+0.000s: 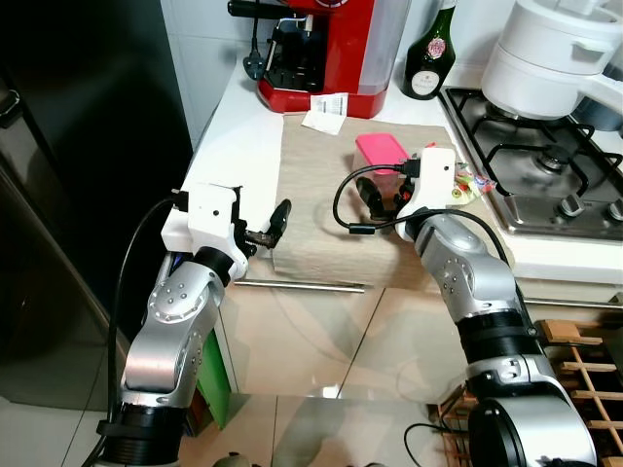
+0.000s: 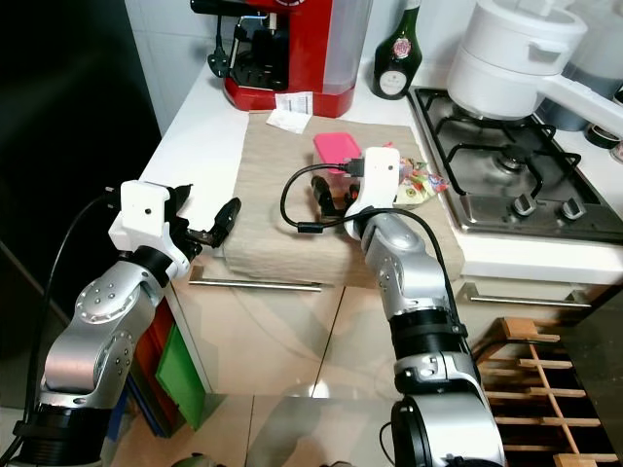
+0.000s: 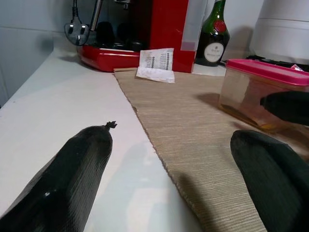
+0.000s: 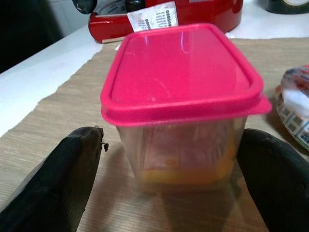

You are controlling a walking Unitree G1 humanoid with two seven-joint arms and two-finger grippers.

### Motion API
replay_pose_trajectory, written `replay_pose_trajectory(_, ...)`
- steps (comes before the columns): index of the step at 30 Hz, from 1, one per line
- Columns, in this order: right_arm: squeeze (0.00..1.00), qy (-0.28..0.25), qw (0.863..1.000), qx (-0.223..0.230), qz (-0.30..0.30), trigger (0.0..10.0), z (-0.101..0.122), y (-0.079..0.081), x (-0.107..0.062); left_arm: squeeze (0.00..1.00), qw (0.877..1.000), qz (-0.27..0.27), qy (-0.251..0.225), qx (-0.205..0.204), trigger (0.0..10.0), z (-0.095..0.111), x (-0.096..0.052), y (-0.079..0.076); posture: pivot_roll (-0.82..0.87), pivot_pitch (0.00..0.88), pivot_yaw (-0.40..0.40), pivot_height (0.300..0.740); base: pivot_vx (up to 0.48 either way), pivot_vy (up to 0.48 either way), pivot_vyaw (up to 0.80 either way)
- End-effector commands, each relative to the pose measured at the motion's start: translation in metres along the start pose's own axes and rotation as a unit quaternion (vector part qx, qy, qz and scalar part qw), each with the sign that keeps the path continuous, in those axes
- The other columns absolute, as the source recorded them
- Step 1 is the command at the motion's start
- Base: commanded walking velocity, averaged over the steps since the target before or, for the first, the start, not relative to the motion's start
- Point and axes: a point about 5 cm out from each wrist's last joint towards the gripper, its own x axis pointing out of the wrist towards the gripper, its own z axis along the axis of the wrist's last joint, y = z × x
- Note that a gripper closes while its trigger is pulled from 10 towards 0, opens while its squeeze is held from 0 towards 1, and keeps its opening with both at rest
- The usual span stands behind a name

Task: Restocking fridge

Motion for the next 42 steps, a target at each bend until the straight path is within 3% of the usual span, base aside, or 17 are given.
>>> replay_pose_trajectory(1, 0.0, -0.013, 1.0, 0.0, -0.006, 10.0, 0.007, -0.003, 0.002, 0.0, 1.0, 0.0, 0.0, 0.003, 10.0, 0.002, -0.002, -0.001, 0.12, 0.0, -0.071, 0.74, 0.0, 0.0, 0.0)
replay_pose_trajectory(14, 0.0, -0.018, 0.999, -0.008, -0.033, 10.0, 0.014, -0.012, 0.016, 0.0, 1.0, 0.0, -0.002, 0.005, 10.0, 0.003, 0.0, 0.0, 0.13, 0.0, -0.066, 0.74, 0.0, 0.0, 0.0)
replay_pose_trajectory(15, 0.0, -0.02, 0.999, -0.005, -0.035, 0.0, 0.015, -0.011, 0.017, 0.0, 1.0, 0.001, -0.002, 0.006, 10.0, 0.004, 0.0, 0.001, 0.14, 0.0, -0.07, 0.74, 0.0, 0.0, 0.0)
replay_pose_trajectory(30, 0.0, -0.035, 0.999, 0.011, -0.017, 0.0, 0.012, 0.002, 0.024, 0.0, 1.0, 0.012, -0.003, 0.017, 10.0, 0.006, 0.001, 0.006, 0.17, 0.0, -0.077, 0.74, 0.0, 0.0, 0.0)
replay_pose_trajectory(35, 0.0, -0.09, 0.995, -0.037, -0.037, 0.0, 0.024, 0.002, 0.019, 0.0, 1.0, 0.015, -0.018, 0.02, 10.0, 0.012, 0.007, 0.003, 0.15, 0.0, -0.063, 0.74, 0.0, 0.0, 0.0)
replay_pose_trajectory(38, 0.0, -0.168, 0.978, -0.09, -0.081, 0.0, 0.04, -0.004, 0.004, 0.0, 0.999, 0.017, -0.026, 0.039, 10.0, 0.013, 0.012, 0.0, 0.13, 0.0, -0.058, 0.74, 0.0, 0.0, 0.0)
replay_pose_trajectory(39, 0.0, -0.203, 0.966, -0.119, -0.106, 0.0, 0.047, -0.008, -0.004, 0.0, 0.998, 0.016, -0.031, 0.044, 10.0, 0.014, 0.014, -0.002, 0.13, 0.0, -0.057, 0.74, 0.0, 0.0, 0.0)
replay_pose_trajectory(42, 0.0, -0.232, 0.952, -0.123, -0.158, 0.0, 0.049, -0.021, -0.018, 0.0, 0.998, 0.011, -0.04, 0.052, 10.0, 0.018, 0.018, -0.006, 0.12, 0.0, -0.057, 0.74, 0.0, 0.0, 0.0)
